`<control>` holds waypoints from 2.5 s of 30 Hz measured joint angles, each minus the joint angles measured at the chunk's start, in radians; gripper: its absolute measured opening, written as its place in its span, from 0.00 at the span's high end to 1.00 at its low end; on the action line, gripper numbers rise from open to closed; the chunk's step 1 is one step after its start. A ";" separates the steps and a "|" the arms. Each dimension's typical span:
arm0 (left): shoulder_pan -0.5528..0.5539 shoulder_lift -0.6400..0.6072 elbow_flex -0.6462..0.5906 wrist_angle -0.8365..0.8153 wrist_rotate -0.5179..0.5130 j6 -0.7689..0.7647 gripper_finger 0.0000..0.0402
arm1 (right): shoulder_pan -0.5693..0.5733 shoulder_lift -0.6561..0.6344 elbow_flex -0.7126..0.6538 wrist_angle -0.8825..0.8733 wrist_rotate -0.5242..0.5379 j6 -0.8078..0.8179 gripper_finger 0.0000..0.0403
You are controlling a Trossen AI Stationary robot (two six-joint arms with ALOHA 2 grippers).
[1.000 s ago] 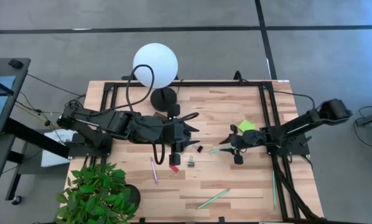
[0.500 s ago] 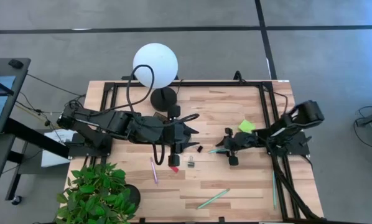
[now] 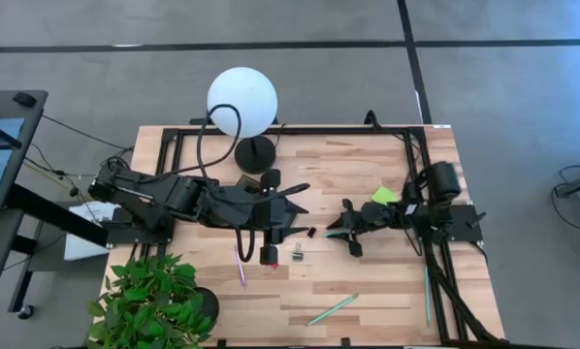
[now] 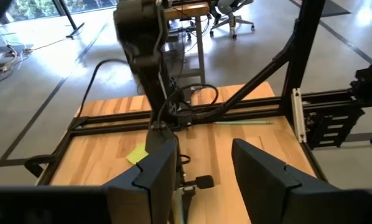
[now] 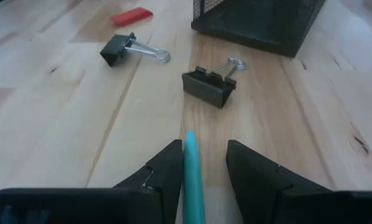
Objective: Pick and place office supplies into organizer
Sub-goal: Put the blue pen into the black desk organizer
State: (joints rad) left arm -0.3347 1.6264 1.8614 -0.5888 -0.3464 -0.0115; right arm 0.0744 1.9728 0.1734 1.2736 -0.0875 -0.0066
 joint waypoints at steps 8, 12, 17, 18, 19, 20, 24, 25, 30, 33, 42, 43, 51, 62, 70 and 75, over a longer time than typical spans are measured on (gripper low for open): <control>-0.058 0.000 0.000 0.001 -0.002 -0.016 0.62 | 0.002 0.098 0.004 0.150 0.003 0.045 0.71; -0.084 0.000 0.000 0.001 -0.024 -0.020 0.62 | 0.000 0.100 0.002 0.154 0.007 0.087 0.71; -0.108 0.000 0.000 0.003 -0.085 -0.020 0.62 | 0.002 0.099 0.001 0.154 0.009 0.081 0.71; -0.111 0.000 0.000 0.003 -0.091 -0.020 0.62 | 0.002 0.099 0.000 0.154 0.009 0.079 0.71; -0.112 0.000 0.000 0.003 -0.098 -0.020 0.62 | 0.002 0.099 0.000 0.154 0.009 0.072 0.71; -0.114 0.000 0.000 0.003 -0.104 -0.020 0.62 | 0.002 0.099 0.000 0.154 0.009 0.064 0.71; -0.115 0.000 0.000 0.003 -0.113 -0.020 0.62 | 0.012 0.099 0.000 0.155 0.008 0.024 0.72; -0.115 0.000 0.000 0.003 -0.113 -0.020 0.62 | 0.019 0.099 0.000 0.155 0.010 0.012 0.73; -0.115 0.000 0.000 0.004 -0.113 -0.020 0.62 | 0.061 0.098 0.005 0.153 0.010 -0.043 0.82; -0.115 0.000 0.000 0.004 -0.114 -0.020 0.62 | 0.082 0.098 0.008 0.149 0.013 -0.050 0.90; -0.115 0.000 0.000 0.023 -0.116 -0.037 0.62 | 0.157 0.102 0.014 0.165 0.210 -0.052 0.93; -0.115 0.000 0.000 0.031 -0.122 -0.039 0.62 | 0.157 0.105 0.013 0.175 0.213 -0.063 0.93; -0.138 0.000 0.000 0.013 -0.238 -0.055 0.62 | 0.154 0.111 0.010 0.244 0.277 -0.073 0.99; -0.161 0.001 0.000 -0.057 -0.290 -0.072 0.62 | 0.138 0.096 0.003 0.248 0.281 -0.110 0.99; -0.161 0.001 0.000 -0.167 -0.306 -0.178 0.62 | 0.135 0.006 -0.006 0.262 0.303 -0.184 0.90; -0.161 0.001 0.000 -0.165 -0.306 -0.181 0.62 | 0.135 -0.128 -0.034 0.182 0.308 -0.187 0.80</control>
State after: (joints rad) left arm -0.4953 1.6272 1.8614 -0.7537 -0.6521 -0.1923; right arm 0.2089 1.8447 0.1397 1.4559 0.2209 -0.1934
